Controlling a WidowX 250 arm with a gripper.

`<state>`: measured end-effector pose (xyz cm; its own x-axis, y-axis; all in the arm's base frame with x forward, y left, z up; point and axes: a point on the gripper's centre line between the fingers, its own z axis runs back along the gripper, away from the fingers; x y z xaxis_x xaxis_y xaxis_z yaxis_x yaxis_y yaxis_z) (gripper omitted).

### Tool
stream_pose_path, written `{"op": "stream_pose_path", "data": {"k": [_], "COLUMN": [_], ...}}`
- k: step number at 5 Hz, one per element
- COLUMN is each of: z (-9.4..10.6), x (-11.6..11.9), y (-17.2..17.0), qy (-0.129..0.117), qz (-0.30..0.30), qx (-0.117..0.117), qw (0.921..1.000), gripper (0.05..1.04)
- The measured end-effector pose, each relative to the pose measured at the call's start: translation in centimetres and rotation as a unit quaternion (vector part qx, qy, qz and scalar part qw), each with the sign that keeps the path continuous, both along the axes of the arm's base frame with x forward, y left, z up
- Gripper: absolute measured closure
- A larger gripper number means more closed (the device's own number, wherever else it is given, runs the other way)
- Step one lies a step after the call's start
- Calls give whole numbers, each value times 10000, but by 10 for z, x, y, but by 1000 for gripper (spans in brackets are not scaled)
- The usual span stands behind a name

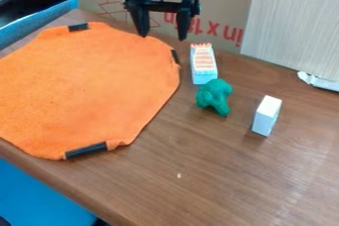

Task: Fold the cloth from top right to bottom left

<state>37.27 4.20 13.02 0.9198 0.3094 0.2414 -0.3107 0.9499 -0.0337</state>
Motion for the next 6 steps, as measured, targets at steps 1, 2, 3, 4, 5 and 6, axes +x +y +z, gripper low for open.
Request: {"op": "stream_pose_path", "data": {"k": [1,2,3,4,5,6], "z": [-7,-18,-25,-24,-32,-37], "x": [4,6,8,10,17,24], "y": [13,25,26,28,28,30], "qy": [-271,-565,-876,-1007,-860,-754], "qz": [321,886,1395,1802,2017,2132], "qx": [188,472,558,470,342,345], "qw": [9989,9933,9848,9773,9751,9735], "gripper": [82,83,82,82,82,82]}}
